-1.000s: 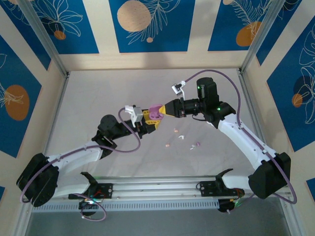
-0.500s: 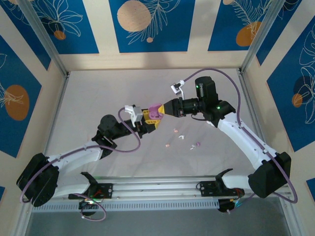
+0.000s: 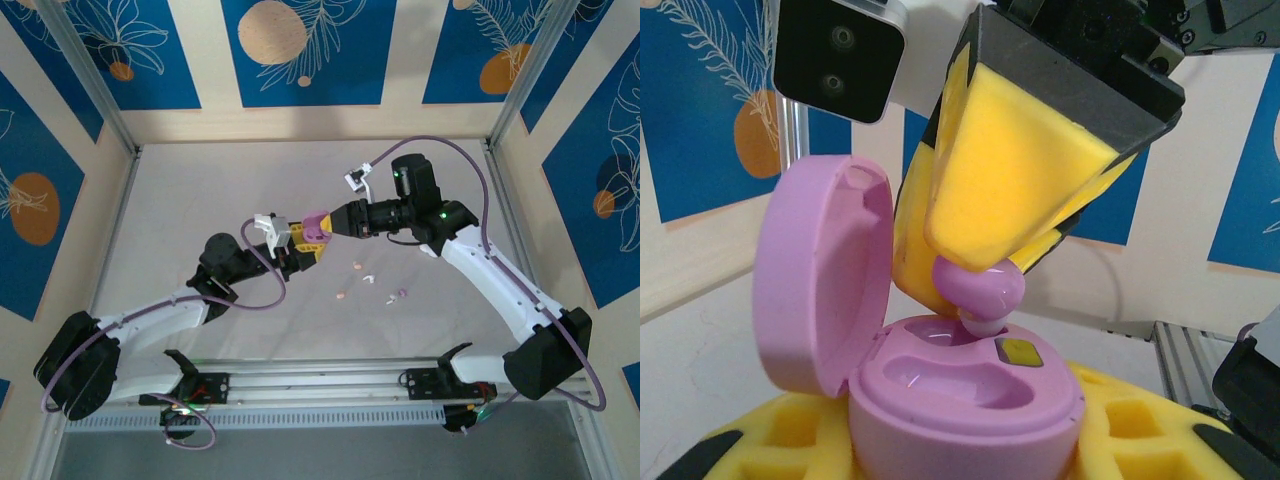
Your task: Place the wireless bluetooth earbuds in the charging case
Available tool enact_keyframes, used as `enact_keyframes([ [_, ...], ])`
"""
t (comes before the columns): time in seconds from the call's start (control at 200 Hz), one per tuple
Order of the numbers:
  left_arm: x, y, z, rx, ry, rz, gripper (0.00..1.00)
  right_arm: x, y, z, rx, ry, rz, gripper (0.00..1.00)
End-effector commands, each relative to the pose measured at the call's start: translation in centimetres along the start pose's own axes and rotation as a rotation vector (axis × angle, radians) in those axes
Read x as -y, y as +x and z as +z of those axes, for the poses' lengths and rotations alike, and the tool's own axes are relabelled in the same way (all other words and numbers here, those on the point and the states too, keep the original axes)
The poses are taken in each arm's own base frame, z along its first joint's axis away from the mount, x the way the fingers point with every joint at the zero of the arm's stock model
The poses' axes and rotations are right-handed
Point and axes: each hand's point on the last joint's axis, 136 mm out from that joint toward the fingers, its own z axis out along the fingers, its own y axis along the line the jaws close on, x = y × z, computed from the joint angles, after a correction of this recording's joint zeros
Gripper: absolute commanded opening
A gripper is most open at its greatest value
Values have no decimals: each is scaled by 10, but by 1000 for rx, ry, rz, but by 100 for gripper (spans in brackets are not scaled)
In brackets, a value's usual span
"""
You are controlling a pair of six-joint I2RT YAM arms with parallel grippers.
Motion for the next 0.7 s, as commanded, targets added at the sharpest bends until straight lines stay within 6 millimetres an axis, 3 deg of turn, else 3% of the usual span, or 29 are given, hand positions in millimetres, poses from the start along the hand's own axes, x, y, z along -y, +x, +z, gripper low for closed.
enact_keyframes([
  [0.0, 16, -29, 3, 86, 67, 54, 25, 6, 1, 3, -12, 43, 5, 27],
  [0.4, 16, -29, 3, 85, 66, 58, 25, 5, -1, -1, -2, 67, 1, 28],
  [0.695, 15, -28, 2, 81, 62, 61, 25, -2, -4, -9, 18, 83, -8, 39],
])
